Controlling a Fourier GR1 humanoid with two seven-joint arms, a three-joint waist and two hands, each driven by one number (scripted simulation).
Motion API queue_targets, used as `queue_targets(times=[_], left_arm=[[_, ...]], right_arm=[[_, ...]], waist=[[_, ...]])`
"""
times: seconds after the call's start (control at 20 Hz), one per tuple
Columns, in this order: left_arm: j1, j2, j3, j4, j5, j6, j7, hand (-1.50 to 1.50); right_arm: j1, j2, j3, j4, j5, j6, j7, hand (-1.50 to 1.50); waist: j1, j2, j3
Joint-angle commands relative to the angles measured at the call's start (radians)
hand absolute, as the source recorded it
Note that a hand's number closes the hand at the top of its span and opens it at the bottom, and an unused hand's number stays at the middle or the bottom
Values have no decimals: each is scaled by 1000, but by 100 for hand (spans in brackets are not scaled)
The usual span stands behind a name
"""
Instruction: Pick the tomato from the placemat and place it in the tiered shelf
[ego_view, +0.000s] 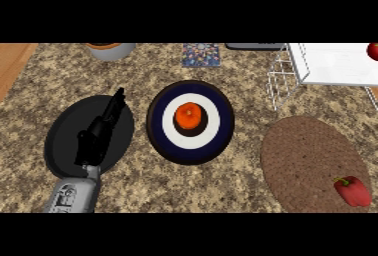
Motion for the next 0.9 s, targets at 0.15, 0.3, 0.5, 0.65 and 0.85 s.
queue_targets(times=[0.15, 0.3, 0.5, 0.65, 0.85], left_arm=[[-17, 30, 44, -17, 50, -33, 37, 0], [19, 3, 8, -15, 10, -2, 9, 0], [57, 26, 25, -34, 18, -13, -13, 0], [40, 10, 8, -79, -1, 15, 40, 0], [63, 28, 15, -102, 8, -3, 49, 0]], right_arm=[[40, -189, -112, -71, -72, 79, 182, -150], [136, -222, -156, -65, -108, 143, 250, -150], [287, -331, -214, -131, -154, 323, 325, -150], [434, -348, -338, -115, -233, 406, 254, -150], [601, -416, -480, -67, -298, 560, 137, -150]], waist=[[-20, -5, 0], [-19, -4, 0], [-35, -8, 0], [-35, -8, 2], [-37, -7, 2]])
